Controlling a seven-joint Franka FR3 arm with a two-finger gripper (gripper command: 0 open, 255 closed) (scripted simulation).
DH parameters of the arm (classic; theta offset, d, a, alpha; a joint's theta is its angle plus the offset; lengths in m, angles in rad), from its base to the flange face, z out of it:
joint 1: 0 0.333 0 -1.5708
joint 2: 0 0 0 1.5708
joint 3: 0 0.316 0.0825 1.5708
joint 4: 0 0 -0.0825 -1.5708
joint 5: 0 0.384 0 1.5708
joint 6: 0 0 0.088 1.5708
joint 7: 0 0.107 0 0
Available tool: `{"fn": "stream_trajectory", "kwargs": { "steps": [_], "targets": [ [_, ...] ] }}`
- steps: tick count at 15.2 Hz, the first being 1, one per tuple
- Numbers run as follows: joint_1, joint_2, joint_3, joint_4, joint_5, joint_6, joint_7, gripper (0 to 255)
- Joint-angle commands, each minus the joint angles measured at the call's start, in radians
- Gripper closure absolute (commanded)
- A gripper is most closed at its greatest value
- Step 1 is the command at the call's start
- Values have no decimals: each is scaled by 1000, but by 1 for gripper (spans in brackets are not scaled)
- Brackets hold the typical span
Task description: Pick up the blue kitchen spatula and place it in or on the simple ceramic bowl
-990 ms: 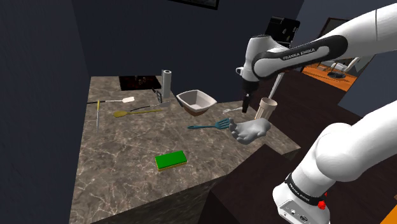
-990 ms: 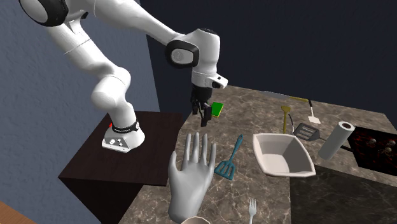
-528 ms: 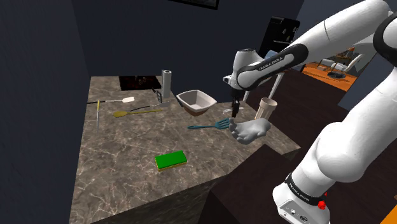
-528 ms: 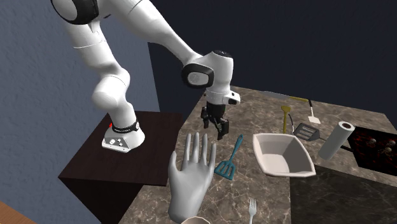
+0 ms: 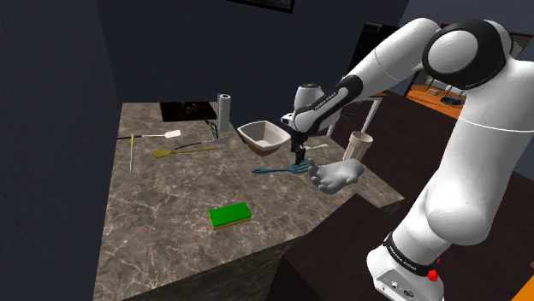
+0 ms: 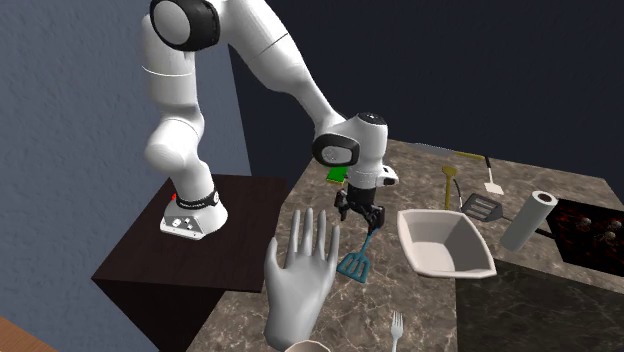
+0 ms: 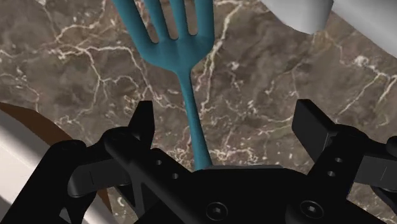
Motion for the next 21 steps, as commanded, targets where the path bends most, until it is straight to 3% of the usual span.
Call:
{"fn": "stream_trajectory", "kwargs": {
  "steps": [1, 5, 12, 20, 21],
  "targets": [
    [-11, 74, 24, 43, 31, 37, -76, 0],
    [-41, 203, 79, 132, 68, 88, -187, 0],
    [-57, 291, 91, 148, 81, 160, -197, 0],
    [-59, 298, 92, 150, 82, 165, -197, 0],
    [-59, 298, 92, 150, 82, 165, -197, 255]
  ]
}}
